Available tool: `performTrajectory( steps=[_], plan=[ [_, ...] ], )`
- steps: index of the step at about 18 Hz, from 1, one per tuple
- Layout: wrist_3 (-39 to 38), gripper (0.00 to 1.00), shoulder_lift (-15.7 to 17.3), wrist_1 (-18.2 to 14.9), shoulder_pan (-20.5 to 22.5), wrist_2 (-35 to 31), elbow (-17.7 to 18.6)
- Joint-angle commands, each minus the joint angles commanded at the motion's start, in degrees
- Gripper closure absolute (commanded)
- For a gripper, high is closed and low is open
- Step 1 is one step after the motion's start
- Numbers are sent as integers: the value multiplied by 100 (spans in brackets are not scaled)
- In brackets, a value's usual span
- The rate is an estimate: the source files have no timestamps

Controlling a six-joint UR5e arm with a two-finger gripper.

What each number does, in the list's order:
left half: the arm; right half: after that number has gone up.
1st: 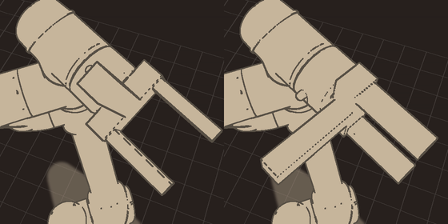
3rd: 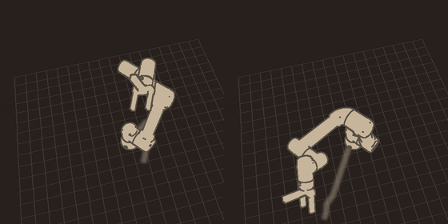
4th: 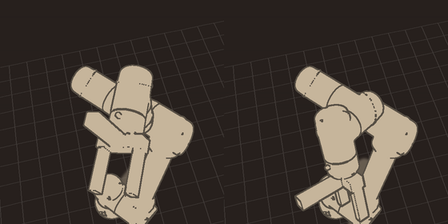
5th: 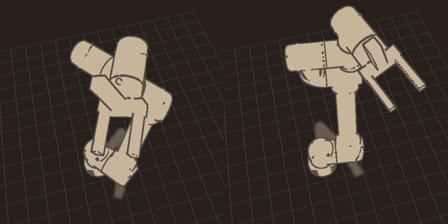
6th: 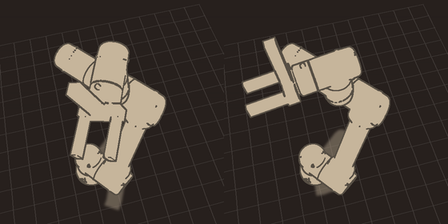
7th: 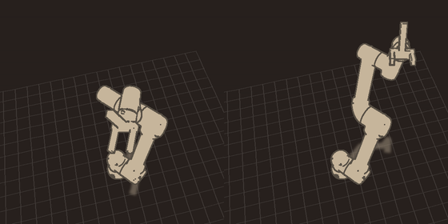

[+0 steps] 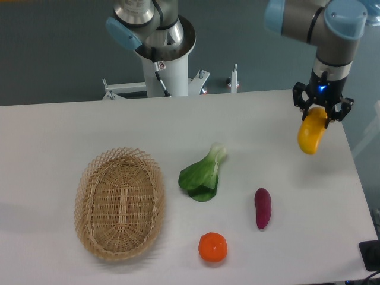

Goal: Place the mango on the table
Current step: 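Lower the held yellow mango toward the table beside the sweet potato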

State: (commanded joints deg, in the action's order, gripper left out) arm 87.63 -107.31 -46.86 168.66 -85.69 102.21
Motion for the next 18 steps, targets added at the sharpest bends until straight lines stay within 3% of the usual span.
performTrajectory(
  steps=[5,9,18],
  plan=[
    [-236,42,-229,98,0,26,-26],
    [-694,42,-335,98,26,430,-52],
    [-712,40,-502,89,18,457,53]
  ],
)
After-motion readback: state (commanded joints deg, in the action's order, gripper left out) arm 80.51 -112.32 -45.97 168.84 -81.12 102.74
